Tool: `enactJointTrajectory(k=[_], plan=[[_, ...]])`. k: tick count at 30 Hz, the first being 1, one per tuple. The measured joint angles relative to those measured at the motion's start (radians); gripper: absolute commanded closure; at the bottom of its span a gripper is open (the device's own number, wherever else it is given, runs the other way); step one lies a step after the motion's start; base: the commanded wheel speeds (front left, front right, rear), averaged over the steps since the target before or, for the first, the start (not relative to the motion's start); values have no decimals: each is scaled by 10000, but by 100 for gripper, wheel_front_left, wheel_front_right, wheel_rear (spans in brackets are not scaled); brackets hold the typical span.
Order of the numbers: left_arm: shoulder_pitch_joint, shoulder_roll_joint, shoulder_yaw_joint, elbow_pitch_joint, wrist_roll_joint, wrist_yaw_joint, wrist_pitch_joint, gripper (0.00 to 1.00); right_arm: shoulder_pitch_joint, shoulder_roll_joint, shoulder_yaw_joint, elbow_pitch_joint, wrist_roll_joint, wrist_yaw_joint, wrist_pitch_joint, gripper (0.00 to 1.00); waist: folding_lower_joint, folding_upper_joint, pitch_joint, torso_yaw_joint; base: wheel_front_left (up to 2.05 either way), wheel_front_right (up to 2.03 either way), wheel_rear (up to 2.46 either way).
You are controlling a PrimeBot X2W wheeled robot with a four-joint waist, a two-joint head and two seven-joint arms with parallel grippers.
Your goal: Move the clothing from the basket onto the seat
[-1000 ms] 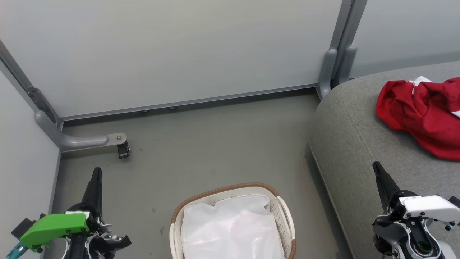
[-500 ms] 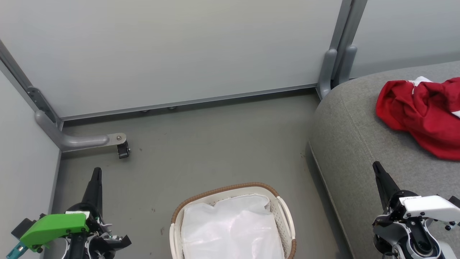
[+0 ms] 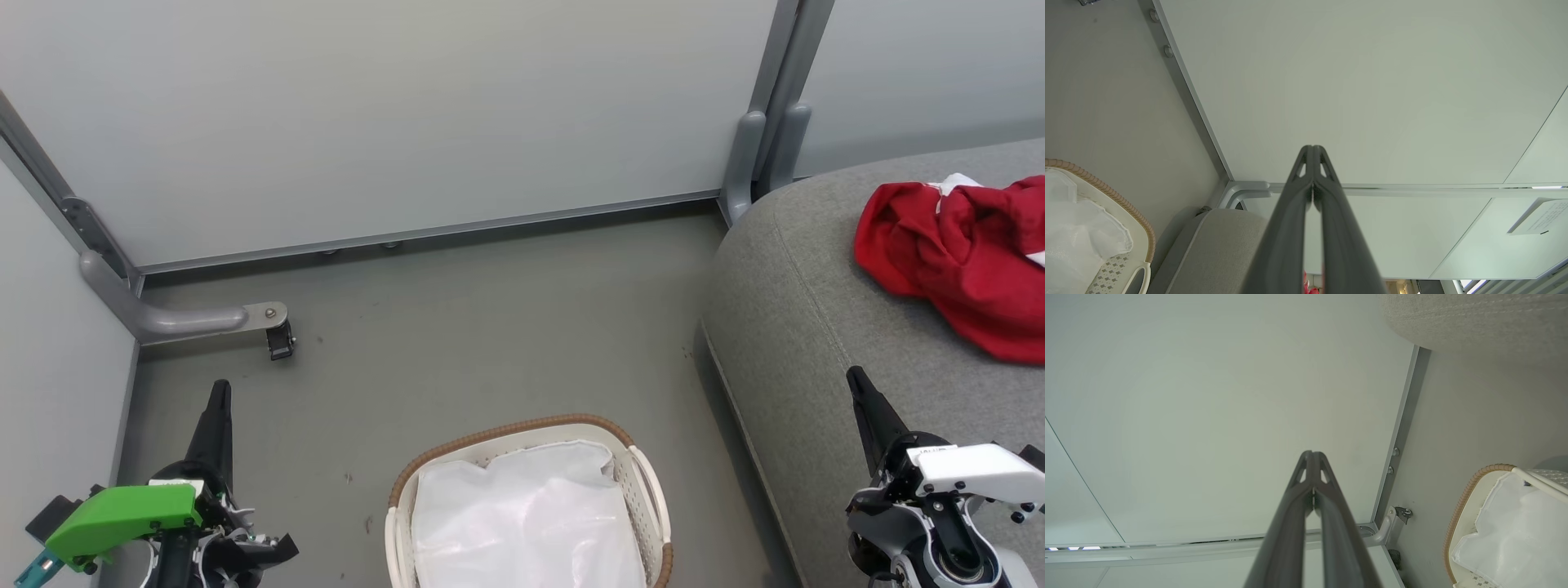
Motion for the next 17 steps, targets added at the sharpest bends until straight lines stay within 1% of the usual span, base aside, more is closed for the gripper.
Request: enactJointTrajectory(k=[17], plan=[[0,0,0,-2,0,0,0,100,0,0,0,0,0,0,0,100,0,0,0,0,0,0,0]])
